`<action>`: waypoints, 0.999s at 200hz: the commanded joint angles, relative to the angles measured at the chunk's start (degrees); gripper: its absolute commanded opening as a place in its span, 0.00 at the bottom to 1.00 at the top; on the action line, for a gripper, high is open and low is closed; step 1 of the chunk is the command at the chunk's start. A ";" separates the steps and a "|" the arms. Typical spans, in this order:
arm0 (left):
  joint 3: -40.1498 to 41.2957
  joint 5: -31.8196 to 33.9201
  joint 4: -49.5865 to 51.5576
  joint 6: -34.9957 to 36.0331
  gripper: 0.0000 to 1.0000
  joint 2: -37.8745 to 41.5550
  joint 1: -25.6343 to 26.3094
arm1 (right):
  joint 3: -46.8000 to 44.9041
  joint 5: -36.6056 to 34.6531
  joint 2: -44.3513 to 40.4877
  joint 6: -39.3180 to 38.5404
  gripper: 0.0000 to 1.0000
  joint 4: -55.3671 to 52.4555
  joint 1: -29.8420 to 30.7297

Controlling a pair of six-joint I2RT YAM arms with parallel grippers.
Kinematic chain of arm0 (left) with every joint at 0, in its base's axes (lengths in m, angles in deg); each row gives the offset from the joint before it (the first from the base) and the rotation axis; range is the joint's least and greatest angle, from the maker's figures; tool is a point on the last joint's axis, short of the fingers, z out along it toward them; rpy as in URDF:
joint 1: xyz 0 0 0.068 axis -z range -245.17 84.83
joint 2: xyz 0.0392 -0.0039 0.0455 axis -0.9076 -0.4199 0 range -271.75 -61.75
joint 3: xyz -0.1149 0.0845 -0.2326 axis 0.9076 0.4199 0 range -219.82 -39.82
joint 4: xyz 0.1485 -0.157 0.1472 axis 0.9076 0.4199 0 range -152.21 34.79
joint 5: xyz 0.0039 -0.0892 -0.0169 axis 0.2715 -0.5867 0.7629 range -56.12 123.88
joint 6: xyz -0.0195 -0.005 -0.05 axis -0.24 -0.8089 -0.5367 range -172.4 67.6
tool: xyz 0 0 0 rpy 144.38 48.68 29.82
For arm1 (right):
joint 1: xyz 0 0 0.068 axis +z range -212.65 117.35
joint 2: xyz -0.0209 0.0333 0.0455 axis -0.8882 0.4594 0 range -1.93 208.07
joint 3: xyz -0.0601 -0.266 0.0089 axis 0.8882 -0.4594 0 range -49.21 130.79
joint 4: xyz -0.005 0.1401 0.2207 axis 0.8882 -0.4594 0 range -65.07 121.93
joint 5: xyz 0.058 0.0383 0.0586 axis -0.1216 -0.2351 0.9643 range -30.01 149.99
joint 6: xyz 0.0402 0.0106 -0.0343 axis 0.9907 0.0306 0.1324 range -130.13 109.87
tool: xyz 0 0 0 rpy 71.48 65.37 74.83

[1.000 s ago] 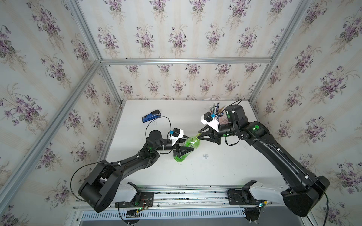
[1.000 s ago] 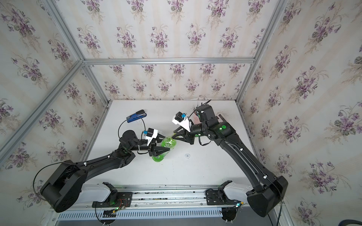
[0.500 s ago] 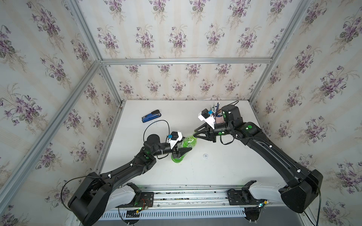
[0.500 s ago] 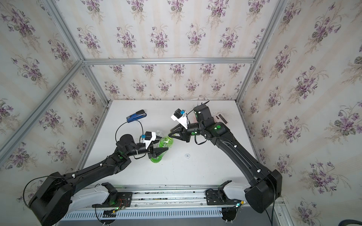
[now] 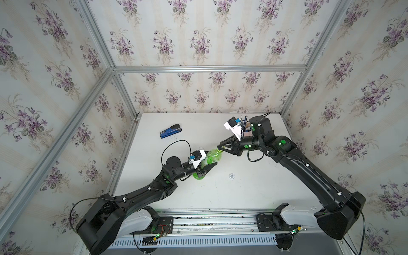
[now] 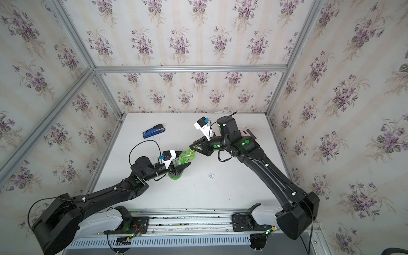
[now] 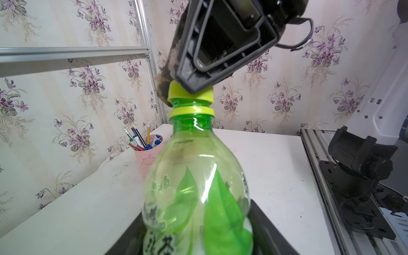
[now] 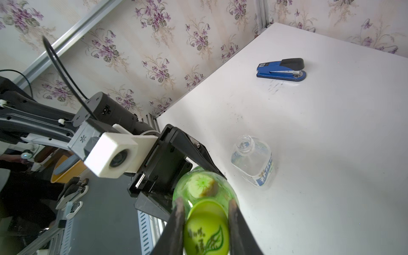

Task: Screw on the bottle caps
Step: Screw the bottle cap onto the plastic bottle.

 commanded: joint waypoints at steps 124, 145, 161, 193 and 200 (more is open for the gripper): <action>-2.41 -26.04 -11.55 -9.11 0.60 -8.69 -9.06 | 7.57 18.96 5.39 -27.73 0.16 -12.92 -1.55; -0.50 -19.63 -10.14 -6.69 0.60 -6.14 -8.42 | 7.64 13.78 6.08 -19.89 0.15 -11.01 -1.53; 0.78 -15.23 -8.03 -3.29 0.60 -3.50 -6.81 | 6.57 11.09 5.55 -15.25 0.15 -10.39 -1.55; 2.37 -8.67 -6.13 1.23 0.61 -1.21 -3.71 | 4.90 6.42 1.98 -9.14 0.17 -7.54 -1.59; 2.81 -7.79 -7.34 1.11 0.61 -1.41 -3.70 | 4.89 5.76 1.56 -8.43 0.17 -7.44 -1.60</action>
